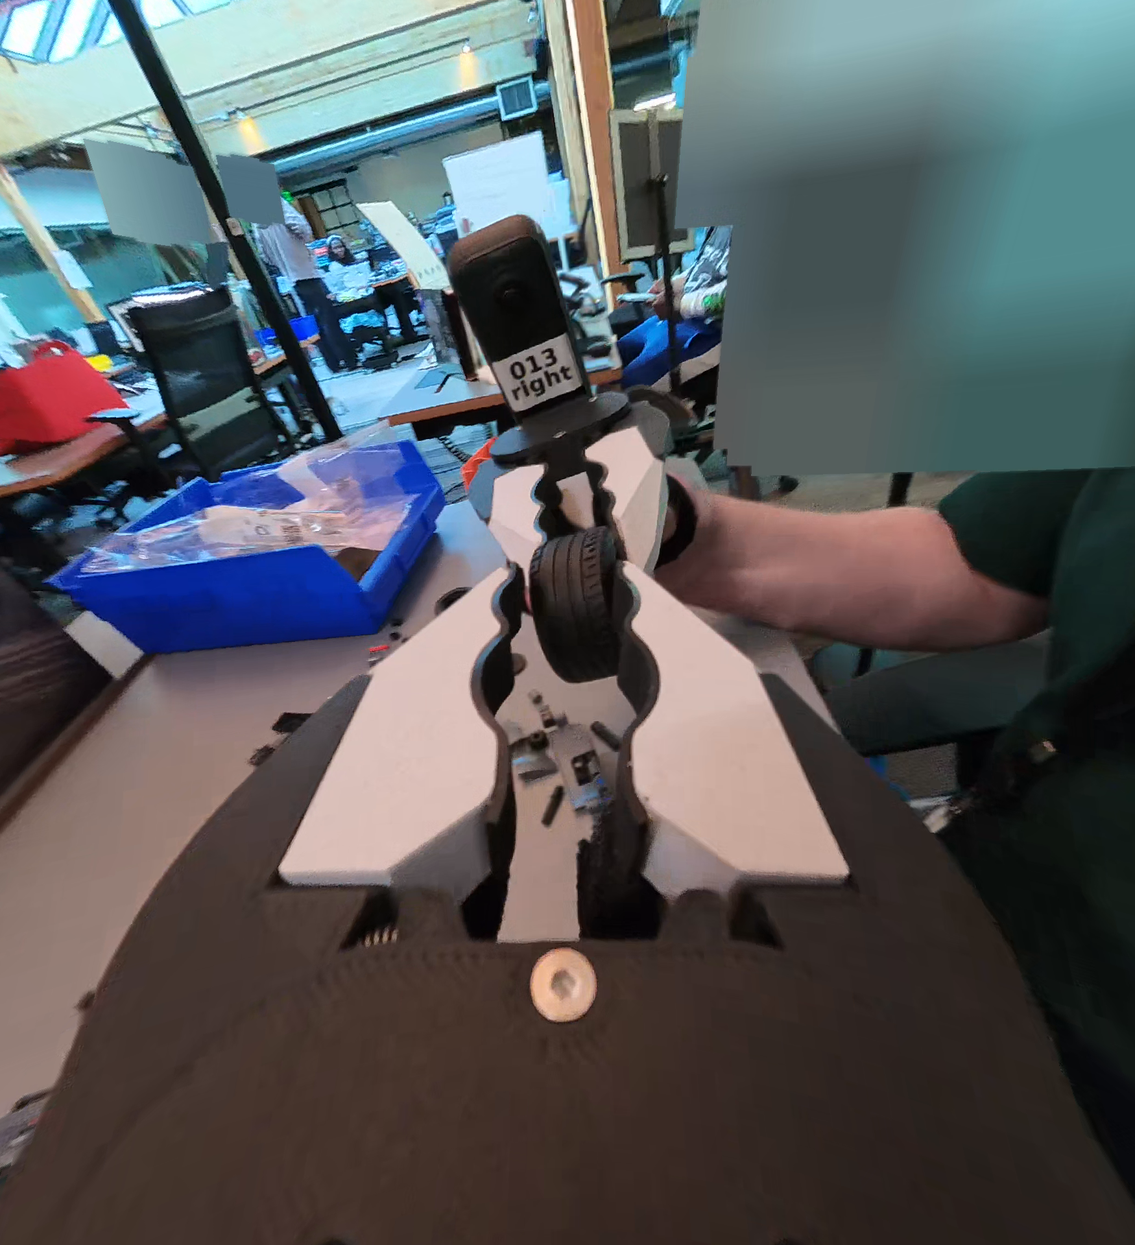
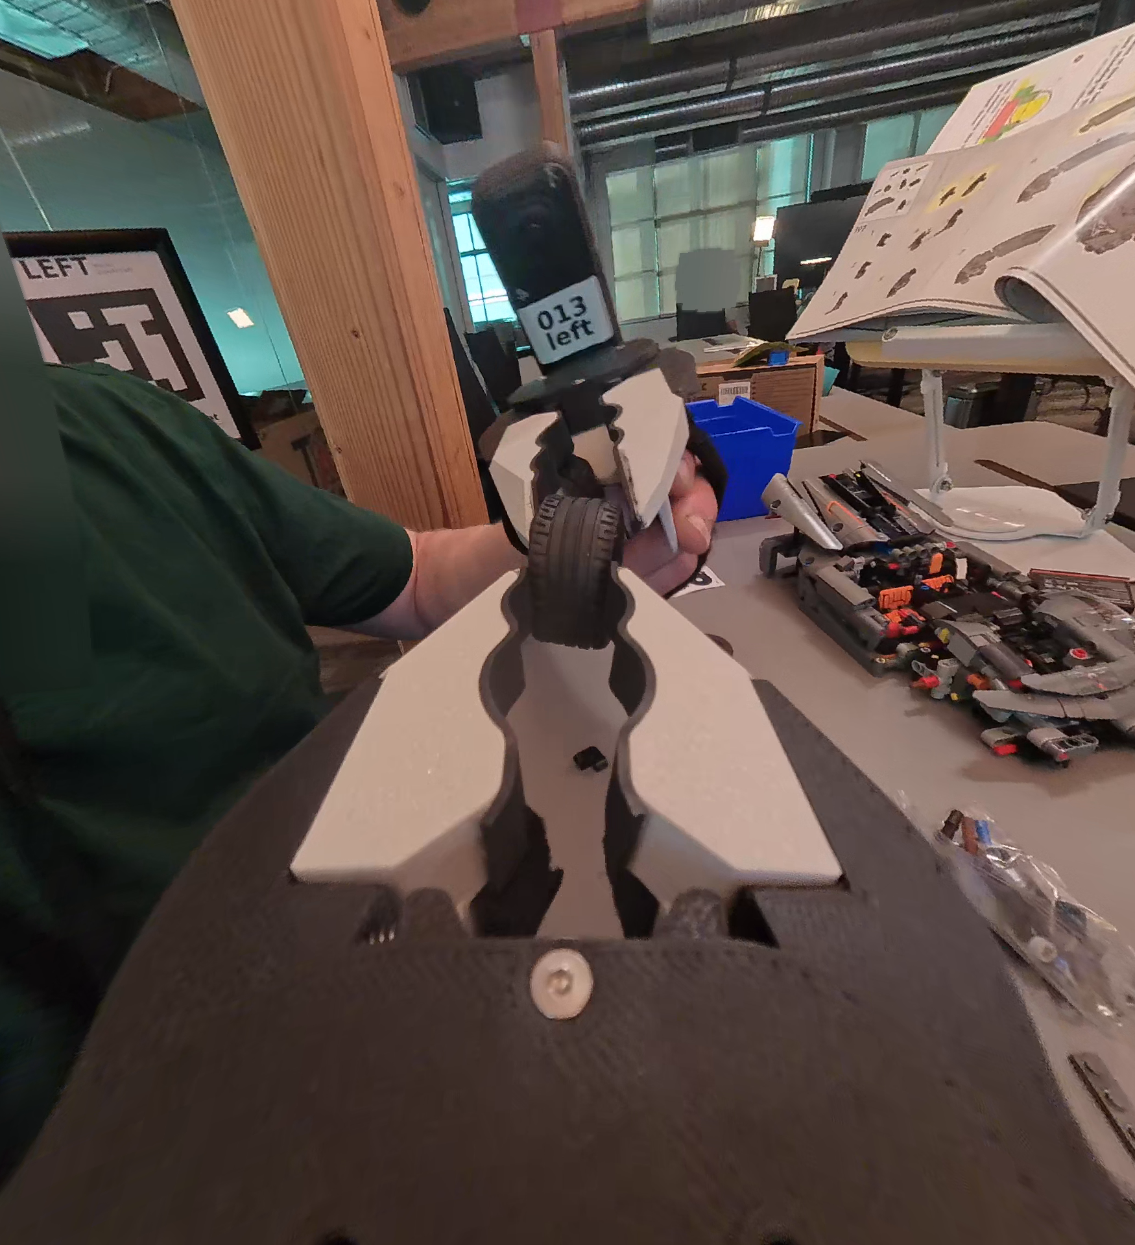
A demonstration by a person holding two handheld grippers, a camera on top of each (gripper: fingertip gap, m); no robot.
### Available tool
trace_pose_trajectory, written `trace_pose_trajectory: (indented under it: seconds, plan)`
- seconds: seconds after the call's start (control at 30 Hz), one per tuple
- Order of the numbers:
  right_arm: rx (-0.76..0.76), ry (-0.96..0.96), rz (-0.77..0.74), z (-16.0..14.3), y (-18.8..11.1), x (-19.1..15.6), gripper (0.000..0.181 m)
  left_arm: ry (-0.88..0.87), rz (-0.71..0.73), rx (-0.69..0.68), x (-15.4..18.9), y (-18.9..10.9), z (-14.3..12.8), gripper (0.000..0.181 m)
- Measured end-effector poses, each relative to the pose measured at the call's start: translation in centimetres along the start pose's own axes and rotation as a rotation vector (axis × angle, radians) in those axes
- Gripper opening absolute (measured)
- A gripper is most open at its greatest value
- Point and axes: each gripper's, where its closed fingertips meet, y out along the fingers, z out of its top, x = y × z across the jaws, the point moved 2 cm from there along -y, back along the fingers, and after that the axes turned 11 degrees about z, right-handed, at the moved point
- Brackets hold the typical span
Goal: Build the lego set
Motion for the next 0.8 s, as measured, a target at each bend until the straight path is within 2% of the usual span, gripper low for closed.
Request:
trace_pose_trajectory:
  seconds: [0.17, 0.6, 0.8]
  plan:
    - [-0.038, -0.015, 0.009, -0.5, 0.1, -0.2, 0.019, 0.0, -0.032, -0.04, 0.5, 0.0, -0.3, 0.021]
    - [-0.149, -0.092, 0.057, -1.4, 0.6, -1.4, 0.019, -0.39, -0.332, -0.039, 1.9, -0.1, -0.5, 0.019]
    - [-0.206, -0.133, 0.078, -1.9, 0.4, -2.1, 0.019, -0.496, -0.419, -0.032, 2.6, 0.2, -0.7, 0.019]
